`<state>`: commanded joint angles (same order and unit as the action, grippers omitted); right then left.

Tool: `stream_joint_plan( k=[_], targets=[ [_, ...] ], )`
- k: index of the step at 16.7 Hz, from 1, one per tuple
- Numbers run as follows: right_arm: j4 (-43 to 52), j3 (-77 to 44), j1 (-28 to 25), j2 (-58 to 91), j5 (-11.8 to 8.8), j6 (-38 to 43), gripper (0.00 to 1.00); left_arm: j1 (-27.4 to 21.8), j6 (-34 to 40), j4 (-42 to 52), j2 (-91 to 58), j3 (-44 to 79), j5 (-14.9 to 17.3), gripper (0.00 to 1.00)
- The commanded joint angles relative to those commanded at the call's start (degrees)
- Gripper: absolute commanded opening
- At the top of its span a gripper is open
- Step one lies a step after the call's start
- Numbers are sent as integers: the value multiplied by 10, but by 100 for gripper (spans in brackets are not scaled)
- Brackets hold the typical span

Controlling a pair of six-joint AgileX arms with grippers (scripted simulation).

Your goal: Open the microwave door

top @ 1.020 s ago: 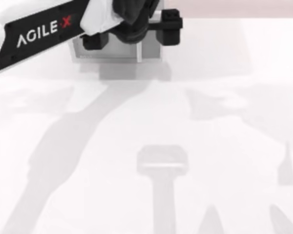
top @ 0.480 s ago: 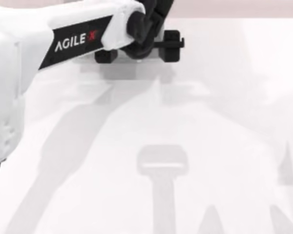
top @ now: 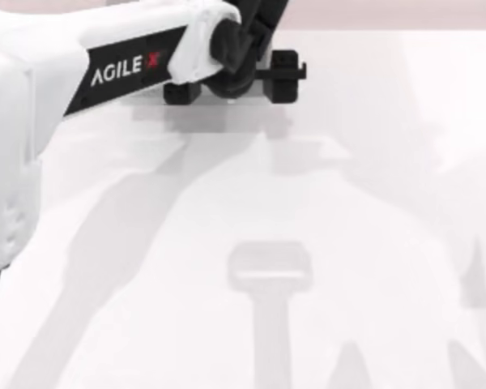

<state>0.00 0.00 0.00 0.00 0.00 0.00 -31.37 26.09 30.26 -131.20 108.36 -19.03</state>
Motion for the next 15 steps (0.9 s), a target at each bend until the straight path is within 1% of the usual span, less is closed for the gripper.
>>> stream_joint_plan(
  k=[9,10,15],
  targets=[
    [0,0,0,0,0,0,100,0,0,0,0,0,0,2],
    [0,0,0,0,0,0,100,0,0,0,0,0,0,0],
    [0,0,0,0,0,0,100,0,0,0,0,0,0,0]
  ],
)
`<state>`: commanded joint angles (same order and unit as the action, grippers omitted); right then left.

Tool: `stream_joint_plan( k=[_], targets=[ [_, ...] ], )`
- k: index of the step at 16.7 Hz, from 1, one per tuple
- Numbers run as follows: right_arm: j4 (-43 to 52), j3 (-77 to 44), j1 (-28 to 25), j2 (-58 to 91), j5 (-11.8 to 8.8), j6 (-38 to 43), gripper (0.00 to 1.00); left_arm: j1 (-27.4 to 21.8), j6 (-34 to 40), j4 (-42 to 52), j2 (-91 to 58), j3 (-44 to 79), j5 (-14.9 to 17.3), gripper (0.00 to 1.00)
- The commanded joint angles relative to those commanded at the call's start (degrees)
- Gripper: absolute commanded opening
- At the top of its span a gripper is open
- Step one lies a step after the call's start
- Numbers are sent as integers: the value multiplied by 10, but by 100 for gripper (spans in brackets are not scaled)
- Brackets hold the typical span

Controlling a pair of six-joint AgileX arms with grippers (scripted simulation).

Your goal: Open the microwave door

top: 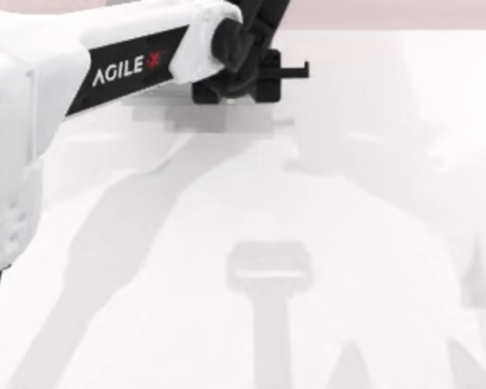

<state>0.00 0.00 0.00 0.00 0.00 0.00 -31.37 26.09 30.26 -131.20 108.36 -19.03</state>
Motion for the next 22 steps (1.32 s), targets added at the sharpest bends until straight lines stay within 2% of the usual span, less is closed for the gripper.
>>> stream_joint_plan(
  k=[2,3,4,11,22],
  targets=[
    [0,0,0,0,0,0,100,0,0,0,0,0,0,0],
    [0,0,0,0,0,0,100,-20,2,5,17,-33,8,0],
    [0,0,0,0,0,0,100,-20,2,4,18,-35,7,0],
    [0,0,0,0,0,0,100,-17,15,-31,57,-93,-11,0],
    [0,0,0,0,0,0,100,-17,15,-32,57,-94,-11,0]
  ],
)
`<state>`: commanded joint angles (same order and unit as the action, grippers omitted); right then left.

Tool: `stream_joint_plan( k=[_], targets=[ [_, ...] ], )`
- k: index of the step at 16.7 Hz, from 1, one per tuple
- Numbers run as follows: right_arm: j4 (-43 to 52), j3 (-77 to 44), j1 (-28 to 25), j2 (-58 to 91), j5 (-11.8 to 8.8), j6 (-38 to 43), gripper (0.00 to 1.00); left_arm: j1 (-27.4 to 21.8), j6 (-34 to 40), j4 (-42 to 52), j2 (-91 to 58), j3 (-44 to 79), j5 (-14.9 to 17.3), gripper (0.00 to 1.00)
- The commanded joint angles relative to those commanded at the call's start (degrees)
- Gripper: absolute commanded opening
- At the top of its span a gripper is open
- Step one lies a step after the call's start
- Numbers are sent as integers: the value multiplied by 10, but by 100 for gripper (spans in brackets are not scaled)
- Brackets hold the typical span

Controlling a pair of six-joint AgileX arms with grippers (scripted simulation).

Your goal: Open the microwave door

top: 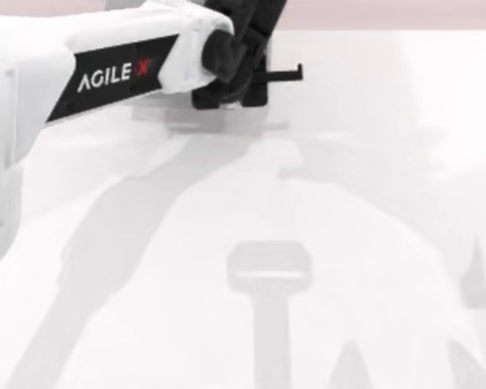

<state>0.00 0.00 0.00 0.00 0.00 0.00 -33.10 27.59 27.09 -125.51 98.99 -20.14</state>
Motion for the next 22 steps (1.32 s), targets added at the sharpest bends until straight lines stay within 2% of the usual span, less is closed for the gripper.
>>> stream_joint_plan(
  k=[13,22],
  targets=[
    [0,0,0,0,0,0,100,0,0,0,0,0,0,0],
    [0,0,0,0,0,0,100,4,-34,-31,29,-49,23,0]
  ],
)
